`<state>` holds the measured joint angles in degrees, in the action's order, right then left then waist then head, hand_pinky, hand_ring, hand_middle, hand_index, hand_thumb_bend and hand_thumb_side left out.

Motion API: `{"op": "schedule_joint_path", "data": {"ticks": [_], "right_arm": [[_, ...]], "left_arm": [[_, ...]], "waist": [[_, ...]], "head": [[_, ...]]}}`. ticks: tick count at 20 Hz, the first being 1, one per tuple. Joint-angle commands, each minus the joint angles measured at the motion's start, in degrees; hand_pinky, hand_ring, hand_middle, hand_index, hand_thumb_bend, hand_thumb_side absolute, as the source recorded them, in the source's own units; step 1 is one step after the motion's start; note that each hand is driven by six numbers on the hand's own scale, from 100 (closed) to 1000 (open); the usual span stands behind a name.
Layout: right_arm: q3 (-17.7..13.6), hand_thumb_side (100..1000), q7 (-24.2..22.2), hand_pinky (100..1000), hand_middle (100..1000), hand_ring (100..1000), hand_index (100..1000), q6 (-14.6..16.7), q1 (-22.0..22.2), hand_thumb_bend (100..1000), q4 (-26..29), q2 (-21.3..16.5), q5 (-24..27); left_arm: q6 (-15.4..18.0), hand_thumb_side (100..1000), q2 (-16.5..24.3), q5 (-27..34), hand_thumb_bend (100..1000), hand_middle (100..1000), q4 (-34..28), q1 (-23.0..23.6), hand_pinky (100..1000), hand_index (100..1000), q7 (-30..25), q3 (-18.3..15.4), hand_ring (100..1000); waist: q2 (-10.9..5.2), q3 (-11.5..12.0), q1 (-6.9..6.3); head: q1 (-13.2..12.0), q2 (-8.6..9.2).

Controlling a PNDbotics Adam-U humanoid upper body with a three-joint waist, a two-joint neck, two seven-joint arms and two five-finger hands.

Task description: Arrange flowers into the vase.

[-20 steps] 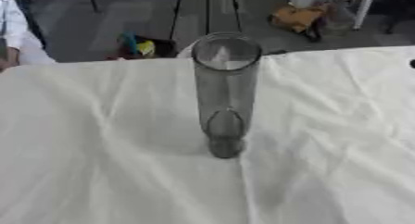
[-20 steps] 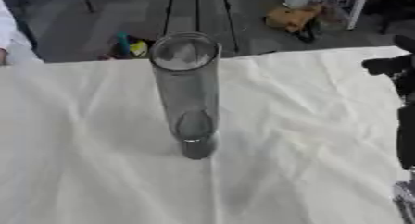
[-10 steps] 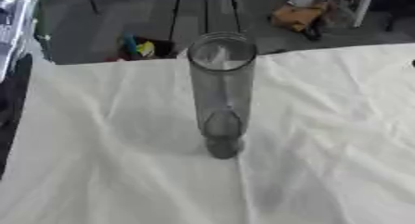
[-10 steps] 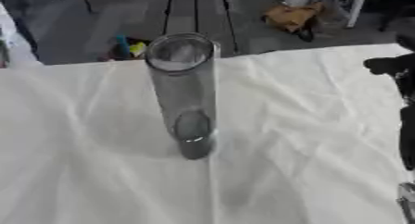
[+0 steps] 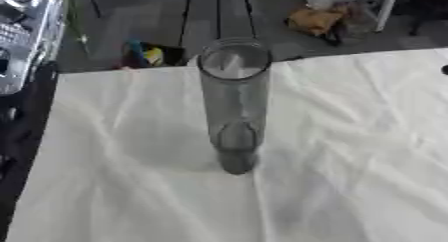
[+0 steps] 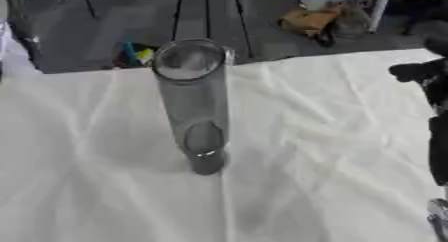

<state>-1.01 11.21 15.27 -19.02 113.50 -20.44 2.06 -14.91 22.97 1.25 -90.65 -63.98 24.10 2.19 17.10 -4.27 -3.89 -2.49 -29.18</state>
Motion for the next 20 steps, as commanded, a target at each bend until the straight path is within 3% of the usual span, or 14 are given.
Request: {"op": "schedule_joint_path", "data": {"ticks": [1,7,20], "right_arm": [[0.0,929,-0.4,813,516,675,833,0.0,-0.6,100,1.1,-0.4,0.4],[0.2,928,-0.7,813,516,676,833,-0.1,-0.8,100,1.1,-0.2,0.6],[0.4,923,-1.0,815,516,678,834,-0.5,-0.9,100,1.1,0.2,1.1]], "left_arm": [[0.7,676,0.6,2.9,194,100,-0.1,-1.4,100,104,1.5,0.3,100],[2.5,674,0.3,8.2,203,100,-1.4,-2.2,100,105,4.1,0.9,100],[3.1,705,-0.7,19.7,201,100,-3.2,-3.4,100,110,10.2,1.7,100]], "waist": [[-2.3,-0.1,-0.62],[-2.5,-0.5,-0.58],[-3.04,-1.2,-0.4]], "head": [[0.0,0.29],[-0.3,-0.02],[-0.7,-0.35]]}}
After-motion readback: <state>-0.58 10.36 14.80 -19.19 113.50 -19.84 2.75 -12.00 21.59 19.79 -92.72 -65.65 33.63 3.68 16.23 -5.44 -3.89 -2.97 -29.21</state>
